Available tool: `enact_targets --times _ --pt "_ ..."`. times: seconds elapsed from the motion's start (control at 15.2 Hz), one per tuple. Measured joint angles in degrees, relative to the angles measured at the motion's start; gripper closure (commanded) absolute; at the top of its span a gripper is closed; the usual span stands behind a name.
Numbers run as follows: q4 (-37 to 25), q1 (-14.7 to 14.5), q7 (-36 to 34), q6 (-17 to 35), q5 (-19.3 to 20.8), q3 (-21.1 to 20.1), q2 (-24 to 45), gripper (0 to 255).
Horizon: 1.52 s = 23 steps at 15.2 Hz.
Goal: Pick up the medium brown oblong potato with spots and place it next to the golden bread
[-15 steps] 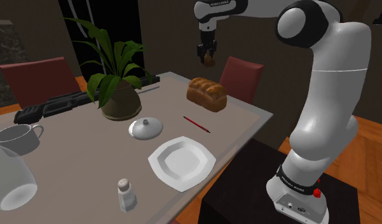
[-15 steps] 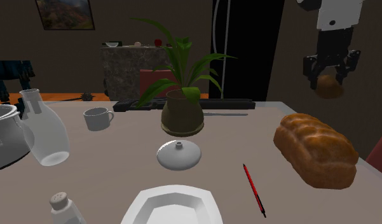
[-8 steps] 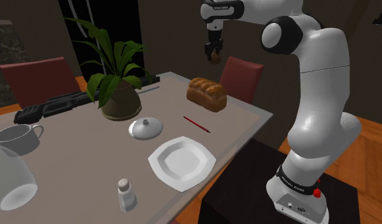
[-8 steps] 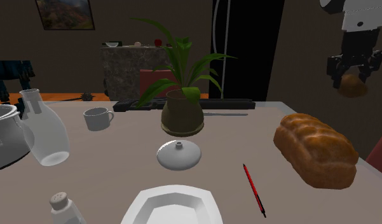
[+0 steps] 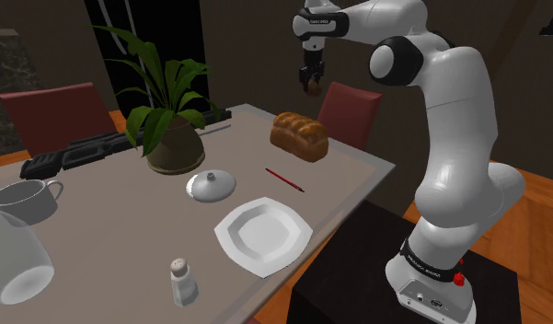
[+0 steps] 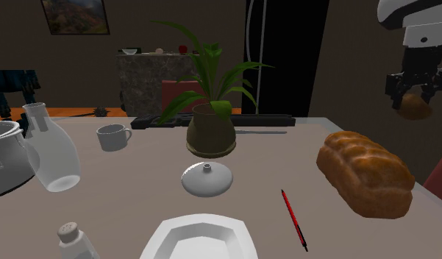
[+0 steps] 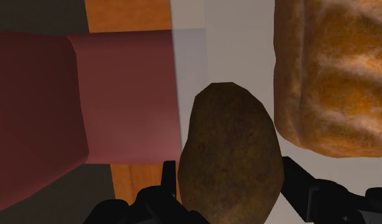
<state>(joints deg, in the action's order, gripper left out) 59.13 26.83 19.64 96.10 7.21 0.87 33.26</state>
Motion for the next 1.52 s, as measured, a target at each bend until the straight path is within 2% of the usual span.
enact_targets --times 0.86,1.52 --pt "12.6 0.2 -1.2 11.0 0.3 0.0 -1.6 255" --pt "18.8 0.3 -2.1 18.0 0.6 0.1 -0.6 255"
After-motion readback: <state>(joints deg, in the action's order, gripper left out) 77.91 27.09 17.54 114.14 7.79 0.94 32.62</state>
